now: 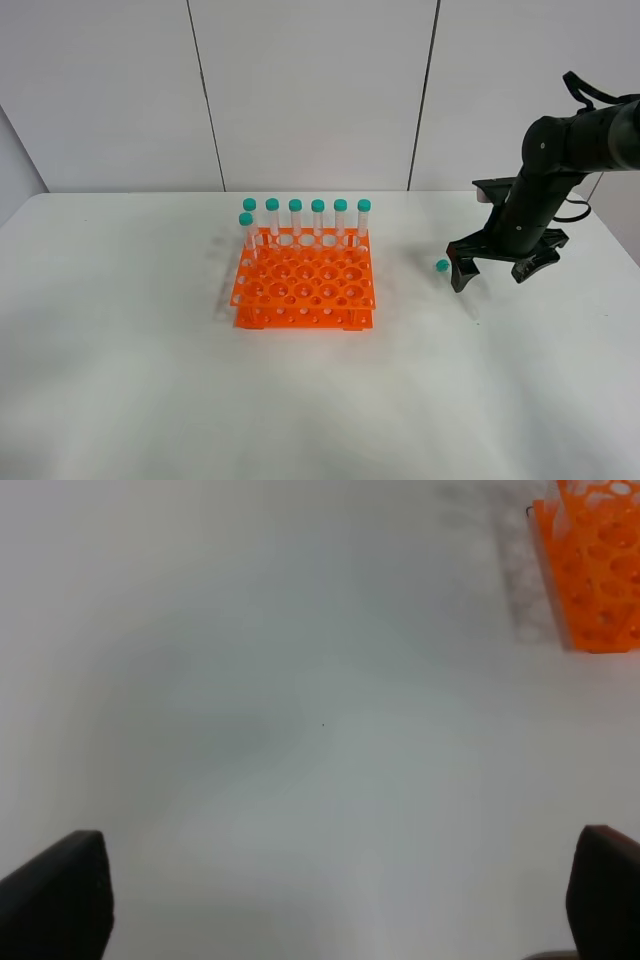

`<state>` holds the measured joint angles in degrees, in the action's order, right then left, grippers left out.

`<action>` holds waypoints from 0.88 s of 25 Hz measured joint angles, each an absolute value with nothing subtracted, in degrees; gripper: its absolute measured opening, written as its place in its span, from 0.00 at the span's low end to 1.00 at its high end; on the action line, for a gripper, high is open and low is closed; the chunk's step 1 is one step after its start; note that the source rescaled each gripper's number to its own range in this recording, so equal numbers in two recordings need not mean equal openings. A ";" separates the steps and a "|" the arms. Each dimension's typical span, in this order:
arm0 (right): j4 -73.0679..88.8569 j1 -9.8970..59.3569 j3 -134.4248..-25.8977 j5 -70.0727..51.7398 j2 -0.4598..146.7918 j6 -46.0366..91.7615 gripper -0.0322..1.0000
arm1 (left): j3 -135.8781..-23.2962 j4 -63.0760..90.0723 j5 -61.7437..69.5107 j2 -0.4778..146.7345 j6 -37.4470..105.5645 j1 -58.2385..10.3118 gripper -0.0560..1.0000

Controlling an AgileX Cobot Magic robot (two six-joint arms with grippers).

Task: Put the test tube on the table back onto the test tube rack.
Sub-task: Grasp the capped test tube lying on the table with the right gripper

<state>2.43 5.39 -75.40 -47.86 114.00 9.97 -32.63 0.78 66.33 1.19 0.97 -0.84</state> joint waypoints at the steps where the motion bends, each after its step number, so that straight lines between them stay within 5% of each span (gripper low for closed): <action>1: 2.75 5.39 -75.40 -47.49 114.49 10.38 1.00 | -32.63 0.78 66.33 1.19 0.97 -0.84 1.00; 22: 6.09 5.39 -75.40 -43.75 120.78 13.33 1.00 | -32.63 0.78 66.33 1.19 0.97 -0.84 1.00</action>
